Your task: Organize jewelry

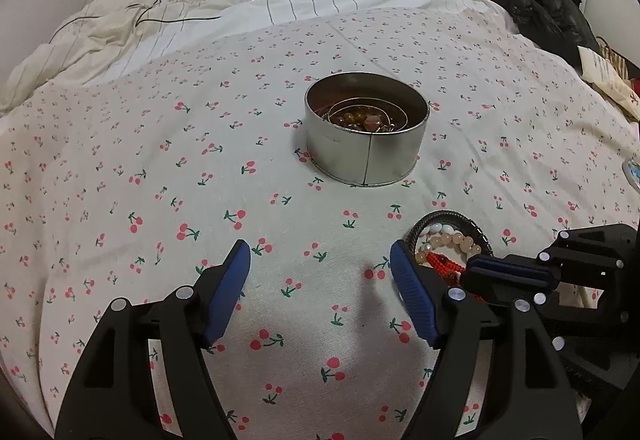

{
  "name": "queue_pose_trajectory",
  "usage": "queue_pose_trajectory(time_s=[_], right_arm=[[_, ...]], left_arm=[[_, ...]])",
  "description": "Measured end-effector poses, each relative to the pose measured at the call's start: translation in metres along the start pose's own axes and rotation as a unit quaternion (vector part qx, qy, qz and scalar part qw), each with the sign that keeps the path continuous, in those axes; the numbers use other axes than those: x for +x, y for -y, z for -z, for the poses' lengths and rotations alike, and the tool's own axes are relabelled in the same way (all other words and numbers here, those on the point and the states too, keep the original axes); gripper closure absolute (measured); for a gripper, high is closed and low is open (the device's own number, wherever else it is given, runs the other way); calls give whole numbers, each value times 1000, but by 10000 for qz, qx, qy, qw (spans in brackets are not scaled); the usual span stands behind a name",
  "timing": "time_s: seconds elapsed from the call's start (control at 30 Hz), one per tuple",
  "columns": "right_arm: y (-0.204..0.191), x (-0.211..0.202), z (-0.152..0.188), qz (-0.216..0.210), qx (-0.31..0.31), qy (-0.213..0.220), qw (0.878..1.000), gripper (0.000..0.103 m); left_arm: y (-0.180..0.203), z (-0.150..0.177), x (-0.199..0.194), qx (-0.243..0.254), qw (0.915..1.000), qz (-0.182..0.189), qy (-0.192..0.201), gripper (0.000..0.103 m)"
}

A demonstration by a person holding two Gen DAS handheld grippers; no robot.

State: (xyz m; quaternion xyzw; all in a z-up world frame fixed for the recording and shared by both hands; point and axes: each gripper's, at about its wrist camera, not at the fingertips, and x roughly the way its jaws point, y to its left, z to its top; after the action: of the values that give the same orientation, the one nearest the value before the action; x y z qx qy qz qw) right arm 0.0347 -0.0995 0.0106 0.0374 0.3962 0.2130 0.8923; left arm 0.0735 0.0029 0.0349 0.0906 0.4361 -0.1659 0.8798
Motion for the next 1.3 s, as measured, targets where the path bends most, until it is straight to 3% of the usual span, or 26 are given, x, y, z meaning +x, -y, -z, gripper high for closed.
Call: queue_pose_trajectory(time_s=[0.23,0.43,0.5,0.57,0.67,0.77,0.8,0.93,1.07,1.17,1.27,1.3], right_arm=[[31,-20,-6,-439,755,372,9955,97],[48,-44,-13,-226,1016,788,9914,97],[50,-49,-15,141,901,852,9922,97],[51,-52,-15,488,779,840,9922,97],[45,-42,-13,59,636,508,9967,96],[18,-24,-8,-194,143,149,9996,54],[10,-19,-6,-235,4,77,9997,54],[-6,-1,-5,-62,-350,-158,9992,55],[-12,10,-2,137,-569,-348,9977,78],[-9,14,0,159,-559,-406,9975,79],[-7,14,1,190,-535,-404,9976,94],[-6,12,0,186,-505,-364,9979,94]], left_arm=[[-25,1,7,-741,9961,434,-194,27],[-36,2,12,-1167,9887,909,-263,25],[-31,2,12,-1106,9875,1101,-232,24],[-21,2,12,-869,9904,1052,-227,24],[-17,2,15,-757,9925,925,-261,24],[-29,1,17,-1057,9903,861,-285,24],[-36,0,18,-1213,9886,852,-277,24],[-52,0,18,-1565,9836,858,-247,23],[-53,0,19,-1577,9836,848,-232,23],[-51,-1,18,-1536,9841,859,-222,23],[-50,-1,18,-1517,9844,861,-223,23],[-51,0,18,-1518,9844,861,-224,23]])
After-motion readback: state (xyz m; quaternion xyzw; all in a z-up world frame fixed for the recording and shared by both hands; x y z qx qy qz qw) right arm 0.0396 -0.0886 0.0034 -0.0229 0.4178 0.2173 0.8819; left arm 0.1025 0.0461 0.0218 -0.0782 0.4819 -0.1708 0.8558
